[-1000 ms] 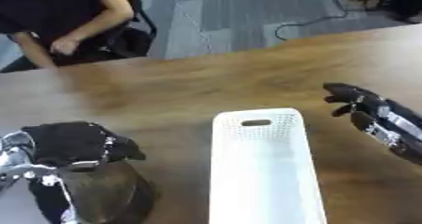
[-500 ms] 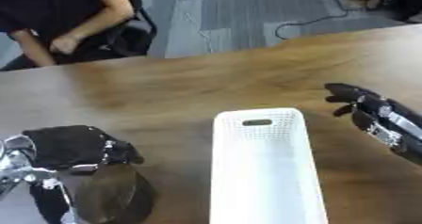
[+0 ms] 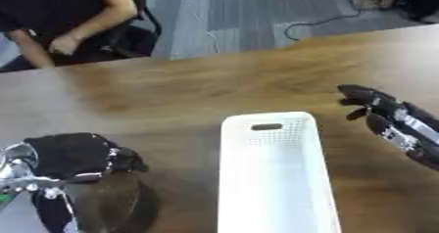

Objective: Pick up objects on the table and place them in the box.

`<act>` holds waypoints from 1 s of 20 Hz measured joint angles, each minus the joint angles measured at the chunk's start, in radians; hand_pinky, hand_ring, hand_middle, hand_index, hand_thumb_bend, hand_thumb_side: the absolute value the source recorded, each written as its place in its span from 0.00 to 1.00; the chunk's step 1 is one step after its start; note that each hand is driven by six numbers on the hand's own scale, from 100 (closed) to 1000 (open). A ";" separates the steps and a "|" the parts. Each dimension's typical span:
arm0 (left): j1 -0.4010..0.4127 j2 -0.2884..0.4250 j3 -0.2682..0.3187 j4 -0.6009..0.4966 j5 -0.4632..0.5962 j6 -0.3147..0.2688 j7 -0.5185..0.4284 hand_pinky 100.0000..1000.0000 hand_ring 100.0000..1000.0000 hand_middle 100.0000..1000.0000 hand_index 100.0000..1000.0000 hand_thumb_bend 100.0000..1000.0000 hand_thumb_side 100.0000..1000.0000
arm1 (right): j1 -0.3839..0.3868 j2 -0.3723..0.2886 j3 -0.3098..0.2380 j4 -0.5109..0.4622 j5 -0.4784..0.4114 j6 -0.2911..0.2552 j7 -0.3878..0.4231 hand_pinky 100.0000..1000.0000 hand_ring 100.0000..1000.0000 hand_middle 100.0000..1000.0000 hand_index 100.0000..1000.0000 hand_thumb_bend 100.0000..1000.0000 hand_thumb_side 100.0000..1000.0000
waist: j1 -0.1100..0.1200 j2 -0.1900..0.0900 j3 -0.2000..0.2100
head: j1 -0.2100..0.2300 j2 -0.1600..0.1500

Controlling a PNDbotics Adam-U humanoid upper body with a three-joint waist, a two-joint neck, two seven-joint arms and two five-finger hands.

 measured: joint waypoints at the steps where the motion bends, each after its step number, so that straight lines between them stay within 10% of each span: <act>1: 0.000 0.000 0.000 0.002 -0.001 -0.001 0.002 0.59 0.66 0.82 0.96 0.67 0.41 | 0.000 0.000 0.000 0.000 0.000 0.000 0.000 0.76 0.91 1.00 1.00 0.00 1.00 | 0.000 0.000 0.000 | 0.006 0.000; 10: 0.000 -0.007 0.003 0.005 -0.004 0.000 0.004 0.52 0.59 0.79 0.94 0.63 0.35 | 0.000 0.005 0.000 0.000 0.000 0.004 0.004 0.76 0.91 1.00 1.00 0.00 1.00 | 0.000 -0.001 0.001 | 0.045 -0.007; 16: 0.000 -0.008 0.008 0.004 -0.012 0.013 0.013 0.00 0.21 0.62 0.80 0.43 0.02 | 0.000 0.006 0.000 0.000 -0.001 0.005 0.005 0.76 0.91 1.00 1.00 0.00 1.00 | 0.000 -0.003 0.002 | 0.049 -0.007; 20: -0.002 -0.008 0.009 0.005 -0.023 0.030 0.021 0.00 0.07 0.52 0.71 0.30 0.00 | 0.000 0.006 0.000 0.000 -0.001 0.005 0.005 0.76 0.91 1.00 1.00 0.00 1.00 | 0.000 -0.003 0.002 | 0.052 -0.007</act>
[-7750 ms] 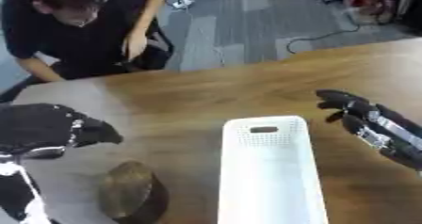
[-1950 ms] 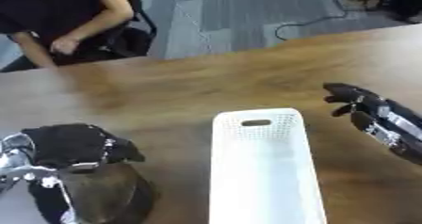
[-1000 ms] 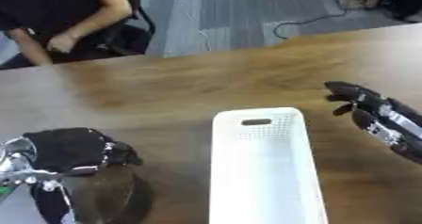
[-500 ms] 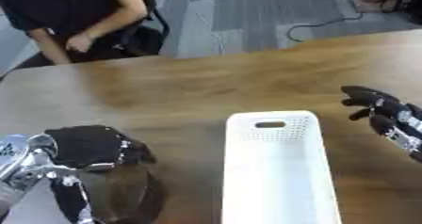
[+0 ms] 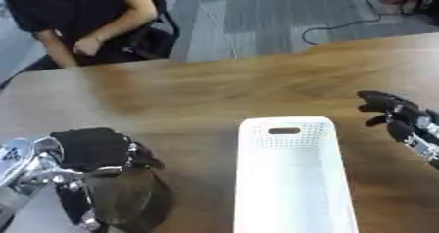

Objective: Pick up objects on the table and place them in the box.

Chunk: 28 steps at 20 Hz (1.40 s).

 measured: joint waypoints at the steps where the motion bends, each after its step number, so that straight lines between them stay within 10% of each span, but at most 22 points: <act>1: 0.000 0.000 0.000 0.000 0.000 0.004 0.002 0.00 0.04 0.50 0.68 0.28 0.00 | 0.000 0.000 0.000 0.000 0.000 0.000 0.000 0.76 0.91 1.00 1.00 0.00 1.00 | 0.000 0.000 0.000 | 0.000 0.000; 12: -0.003 -0.001 0.000 0.007 0.011 0.038 0.014 0.00 0.00 0.29 0.43 0.01 0.00 | 0.000 0.000 0.000 0.000 0.000 0.000 0.000 0.76 0.91 1.00 1.00 0.00 1.00 | 0.000 0.000 0.000 | 0.000 0.000; 28: -0.040 0.003 -0.019 0.008 0.061 0.050 0.003 0.00 0.00 0.26 0.40 0.00 0.00 | 0.008 0.006 -0.001 0.000 -0.002 0.004 0.004 0.76 0.91 1.00 1.00 0.00 1.00 | 0.017 -0.025 -0.001 | 0.000 0.000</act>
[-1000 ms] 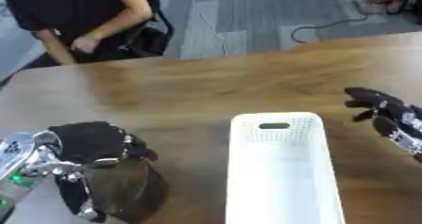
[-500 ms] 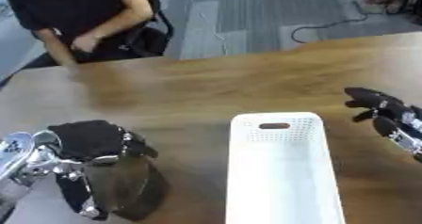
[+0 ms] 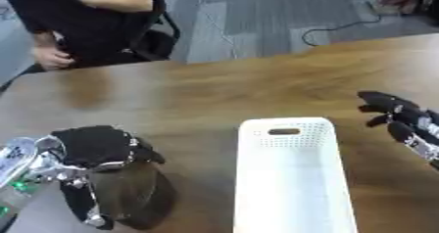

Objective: Pick up objects on the table and place them in the box.

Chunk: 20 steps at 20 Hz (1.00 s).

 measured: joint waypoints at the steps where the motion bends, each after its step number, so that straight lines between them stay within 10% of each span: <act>1: -0.016 0.004 -0.004 -0.007 0.015 -0.002 -0.009 0.00 0.00 0.26 0.40 0.00 0.00 | 0.005 0.002 0.000 0.000 0.000 0.002 0.002 0.76 0.92 1.00 1.00 0.00 1.00 | 0.005 -0.011 0.005 | 0.000 0.000; 20: -0.101 0.043 -0.012 -0.126 0.150 0.021 -0.122 0.00 0.00 0.26 0.40 0.00 0.00 | 0.050 0.021 0.000 -0.012 -0.011 0.031 0.026 0.77 0.92 1.00 1.00 0.00 1.00 | 0.030 -0.070 0.021 | 0.000 0.000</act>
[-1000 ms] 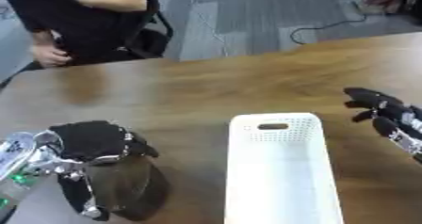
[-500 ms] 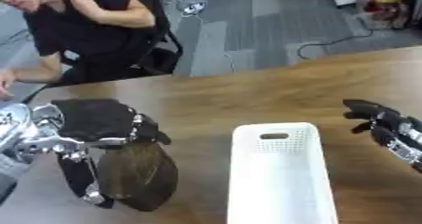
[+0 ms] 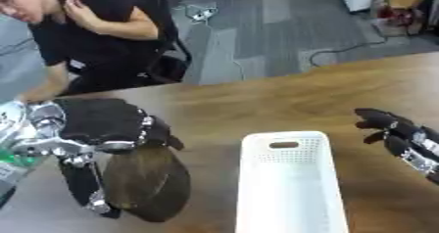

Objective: Pick up objects on the table and place them in the box.

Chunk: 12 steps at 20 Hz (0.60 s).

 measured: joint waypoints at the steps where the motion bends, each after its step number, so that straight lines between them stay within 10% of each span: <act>1: 0.000 0.000 0.000 0.000 0.001 0.000 0.000 0.00 0.00 0.26 0.40 0.00 0.00 | 0.001 0.001 0.000 0.000 0.000 0.000 0.000 0.77 0.92 1.00 1.00 0.00 1.00 | 0.000 -0.002 -0.001 | 0.000 0.000; 12: -0.109 -0.027 -0.024 -0.012 0.010 -0.003 -0.020 0.00 0.00 0.26 0.39 0.00 0.00 | 0.004 0.010 0.002 0.000 -0.003 0.009 0.009 0.77 0.92 1.00 1.00 0.00 1.00 | 0.017 -0.021 -0.031 | 0.010 -0.002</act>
